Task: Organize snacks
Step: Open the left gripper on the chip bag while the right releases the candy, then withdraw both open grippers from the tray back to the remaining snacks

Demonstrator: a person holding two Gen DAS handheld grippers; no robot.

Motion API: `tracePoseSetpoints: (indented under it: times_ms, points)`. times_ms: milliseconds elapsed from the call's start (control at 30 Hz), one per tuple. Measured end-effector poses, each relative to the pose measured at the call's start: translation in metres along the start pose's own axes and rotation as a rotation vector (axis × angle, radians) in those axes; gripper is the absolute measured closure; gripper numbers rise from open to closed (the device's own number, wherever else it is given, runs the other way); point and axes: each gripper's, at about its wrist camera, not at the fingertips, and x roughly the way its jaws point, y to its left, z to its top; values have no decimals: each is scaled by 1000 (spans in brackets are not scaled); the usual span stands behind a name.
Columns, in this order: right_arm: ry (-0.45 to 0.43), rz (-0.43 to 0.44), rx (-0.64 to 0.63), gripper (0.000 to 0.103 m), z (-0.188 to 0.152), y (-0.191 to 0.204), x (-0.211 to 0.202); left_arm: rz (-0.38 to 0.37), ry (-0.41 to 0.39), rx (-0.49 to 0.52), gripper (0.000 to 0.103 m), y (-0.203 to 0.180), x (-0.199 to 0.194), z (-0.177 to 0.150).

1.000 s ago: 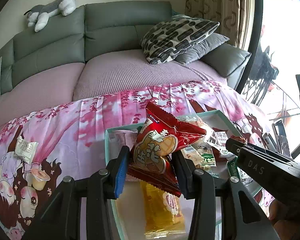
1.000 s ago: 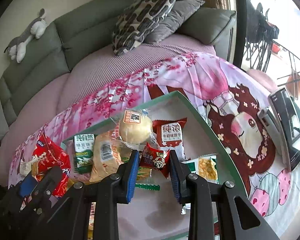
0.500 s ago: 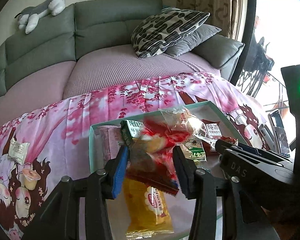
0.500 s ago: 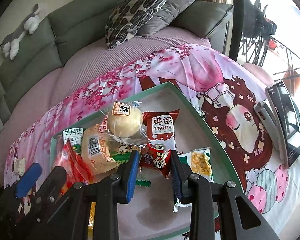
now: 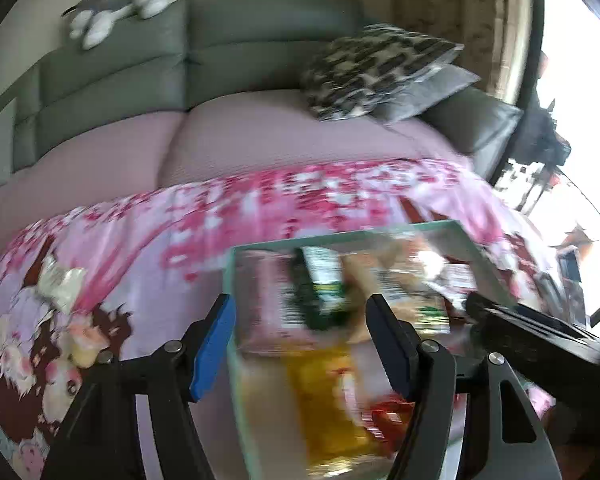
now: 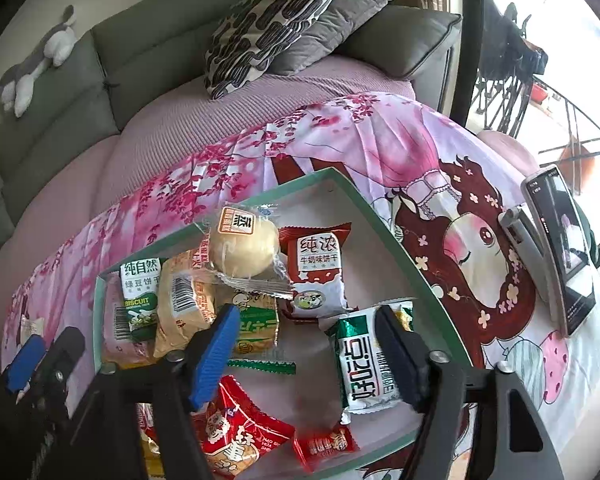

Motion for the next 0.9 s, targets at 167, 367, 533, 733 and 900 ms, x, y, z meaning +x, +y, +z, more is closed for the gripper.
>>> tracePoseSetpoints:
  times_ms: [167, 367, 533, 733, 900]
  points:
    - [-2, -2, -47, 12, -1, 12, 1, 115, 3, -92, 10, 33, 9, -3]
    - [-8, 4, -88, 0, -3, 25, 0, 222, -5, -201, 2, 77, 10, -9]
    - [-4, 19, -112, 0, -5, 37, 1, 303, -3, -277, 1, 112, 8, -15]
    - [-29, 116, -188, 0, -13, 78, -12, 430, -7, -369, 1, 162, -2, -27]
    - [-31, 170, -255, 0, -25, 114, -17, 517, -2, -453, 1, 206, -17, -42]
